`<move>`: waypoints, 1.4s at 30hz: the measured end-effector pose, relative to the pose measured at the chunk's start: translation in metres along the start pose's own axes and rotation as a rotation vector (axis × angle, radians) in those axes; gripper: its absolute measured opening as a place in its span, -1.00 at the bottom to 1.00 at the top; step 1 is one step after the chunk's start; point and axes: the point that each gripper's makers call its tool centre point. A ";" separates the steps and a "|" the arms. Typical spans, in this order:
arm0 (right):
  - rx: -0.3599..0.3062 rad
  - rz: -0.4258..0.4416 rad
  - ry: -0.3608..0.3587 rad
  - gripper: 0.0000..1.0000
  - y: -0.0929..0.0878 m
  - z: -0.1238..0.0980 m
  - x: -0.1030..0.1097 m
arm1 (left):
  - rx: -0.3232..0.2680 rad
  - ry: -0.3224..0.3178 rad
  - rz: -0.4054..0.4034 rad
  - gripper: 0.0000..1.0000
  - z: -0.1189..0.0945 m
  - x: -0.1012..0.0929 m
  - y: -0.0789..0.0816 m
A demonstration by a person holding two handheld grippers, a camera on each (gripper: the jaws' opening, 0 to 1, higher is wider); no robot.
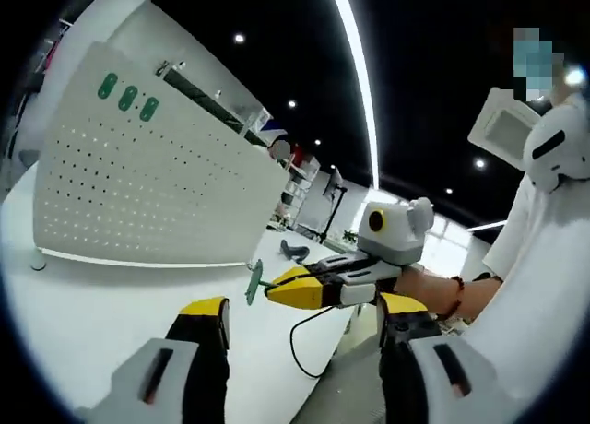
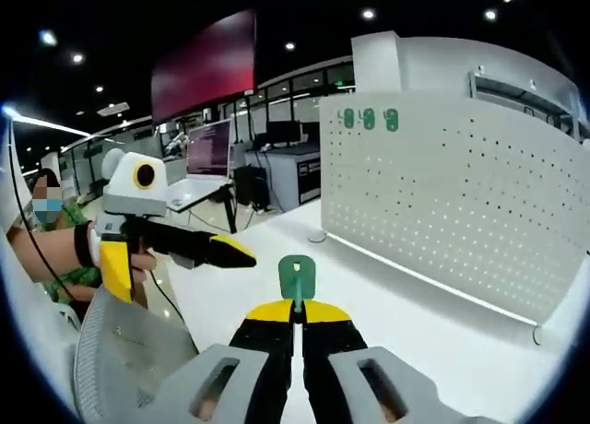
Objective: Insert the hook assembly into the mounting plate slot until the hook locks in place.
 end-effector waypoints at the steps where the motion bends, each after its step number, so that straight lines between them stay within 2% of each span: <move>1: 0.001 0.005 -0.015 -0.99 0.001 0.001 -0.003 | 0.014 0.014 0.023 0.40 -0.001 0.002 -0.001; 3: 0.005 0.020 -0.034 -0.99 0.003 0.004 -0.008 | 0.013 0.048 0.077 0.41 -0.004 0.005 0.000; 8: 0.000 0.032 -0.085 -0.99 0.010 0.008 -0.020 | 0.011 0.079 0.104 0.52 -0.008 0.004 0.002; 10: -0.003 0.034 -0.114 -0.99 0.013 0.010 -0.027 | -0.006 0.109 0.187 0.53 -0.010 0.006 0.008; 12: -0.006 0.036 -0.135 -0.99 0.016 0.012 -0.033 | -0.010 0.107 0.178 0.57 -0.011 0.002 0.008; 19: -0.007 0.053 -0.189 -0.99 0.027 0.018 -0.050 | -0.013 0.157 0.237 0.77 -0.017 0.008 0.008; 23: -0.012 0.067 -0.218 -0.99 0.035 0.022 -0.058 | -0.022 0.180 0.244 0.80 -0.025 0.011 0.010; 27: -0.028 0.091 -0.253 -0.99 0.043 0.027 -0.066 | -0.045 0.217 0.274 1.00 -0.032 0.017 0.019; 31: -0.028 0.107 -0.280 -0.99 0.049 0.030 -0.073 | -0.060 0.222 0.285 1.00 -0.039 0.019 0.027; 34: -0.034 0.115 -0.301 -0.99 0.054 0.032 -0.080 | -0.057 0.231 0.290 1.00 -0.044 0.022 0.028; 37: -0.056 0.169 -0.319 -0.99 0.061 0.033 -0.086 | -0.054 0.226 0.292 1.00 -0.048 0.022 0.029; 42: -0.053 0.173 -0.356 -0.99 0.066 0.037 -0.096 | -0.048 0.229 0.301 1.00 -0.051 0.026 0.030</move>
Point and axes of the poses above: the point that each gripper's makers call its tool centre point, and the gripper's own axes: z roughly forward along the fingers, x roughly to its left, y roughly out of its top, and after that the axes turned 8 degrees about -z, right-handed
